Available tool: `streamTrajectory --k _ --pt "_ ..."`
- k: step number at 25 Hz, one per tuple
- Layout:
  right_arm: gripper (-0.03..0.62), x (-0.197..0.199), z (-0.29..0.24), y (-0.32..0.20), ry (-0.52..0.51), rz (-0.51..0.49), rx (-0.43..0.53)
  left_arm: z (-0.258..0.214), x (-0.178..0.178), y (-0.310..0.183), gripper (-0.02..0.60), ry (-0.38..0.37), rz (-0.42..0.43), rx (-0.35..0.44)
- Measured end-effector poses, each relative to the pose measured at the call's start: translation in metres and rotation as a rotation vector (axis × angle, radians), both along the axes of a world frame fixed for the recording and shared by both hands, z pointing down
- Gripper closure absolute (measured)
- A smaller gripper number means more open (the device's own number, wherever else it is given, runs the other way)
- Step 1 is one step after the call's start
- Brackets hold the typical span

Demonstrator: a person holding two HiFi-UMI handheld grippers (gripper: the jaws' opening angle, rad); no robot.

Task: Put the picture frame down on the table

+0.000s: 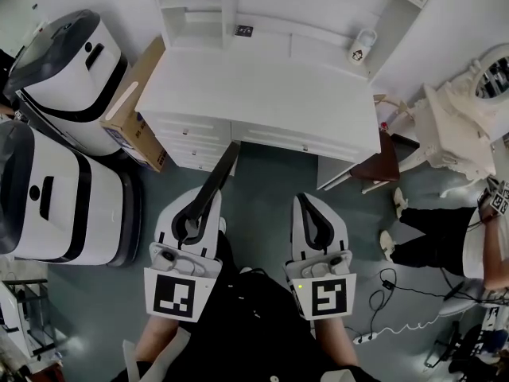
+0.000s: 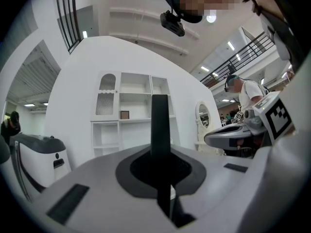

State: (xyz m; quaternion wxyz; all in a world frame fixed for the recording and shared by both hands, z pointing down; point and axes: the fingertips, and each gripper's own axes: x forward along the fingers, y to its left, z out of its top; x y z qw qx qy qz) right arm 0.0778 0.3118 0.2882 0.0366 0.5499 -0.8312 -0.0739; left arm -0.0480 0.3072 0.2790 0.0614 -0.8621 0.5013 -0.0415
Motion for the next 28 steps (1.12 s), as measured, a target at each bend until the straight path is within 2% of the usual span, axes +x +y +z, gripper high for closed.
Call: streamTrajectory --k 11,28 --pt "0.592 -0.016 -0.011 -0.093 0.024 0.056 -0.007 -0.006 -0.007 -0.103 0.569 0.012 0.082 -0.018" --pt "0.592 -0.057 -0.01 -0.224 0.048 0.16 -0.029 0.0 -0.048 -0.247 0.569 0.021 0.19 -0.058"
